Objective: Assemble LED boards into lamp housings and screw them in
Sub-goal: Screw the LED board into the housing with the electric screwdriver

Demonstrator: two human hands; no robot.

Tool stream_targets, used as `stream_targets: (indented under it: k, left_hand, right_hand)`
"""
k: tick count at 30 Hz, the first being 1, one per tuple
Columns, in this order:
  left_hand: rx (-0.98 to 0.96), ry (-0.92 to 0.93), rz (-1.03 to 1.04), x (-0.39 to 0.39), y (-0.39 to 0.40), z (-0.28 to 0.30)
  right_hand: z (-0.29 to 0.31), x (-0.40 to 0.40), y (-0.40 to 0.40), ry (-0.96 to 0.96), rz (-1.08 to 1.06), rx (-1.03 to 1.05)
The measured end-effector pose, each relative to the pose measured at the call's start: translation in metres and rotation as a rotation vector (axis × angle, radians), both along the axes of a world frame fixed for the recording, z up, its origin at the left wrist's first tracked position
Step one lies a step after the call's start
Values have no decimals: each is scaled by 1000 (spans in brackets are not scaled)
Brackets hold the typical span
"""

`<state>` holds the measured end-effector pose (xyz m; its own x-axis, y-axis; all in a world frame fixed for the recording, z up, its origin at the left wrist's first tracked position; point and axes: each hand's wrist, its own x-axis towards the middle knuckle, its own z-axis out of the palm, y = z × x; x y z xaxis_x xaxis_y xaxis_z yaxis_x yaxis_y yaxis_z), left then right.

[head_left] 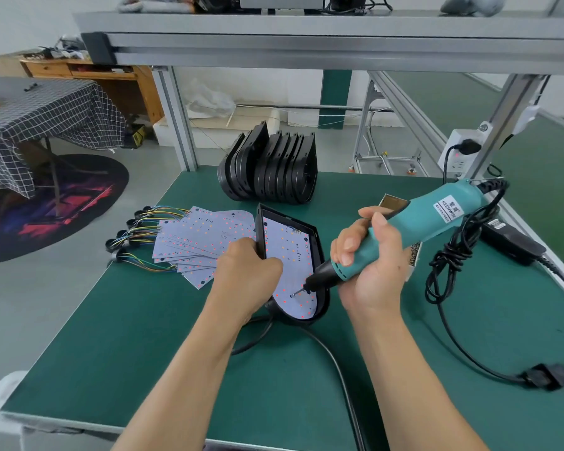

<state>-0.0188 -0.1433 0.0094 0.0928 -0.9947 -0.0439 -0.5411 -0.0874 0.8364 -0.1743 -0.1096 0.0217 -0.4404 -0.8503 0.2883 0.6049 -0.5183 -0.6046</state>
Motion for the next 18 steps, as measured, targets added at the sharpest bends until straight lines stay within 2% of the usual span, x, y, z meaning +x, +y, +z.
stream_targets:
  k: [5, 18]
  left_hand:
    - [-24, -78, 9, -2, 1, 0]
    - [8, -4, 18, 0, 0, -5]
  right_hand:
    - [1, 6, 3, 94, 2, -39]
    - [3, 9, 6, 130, -6, -38]
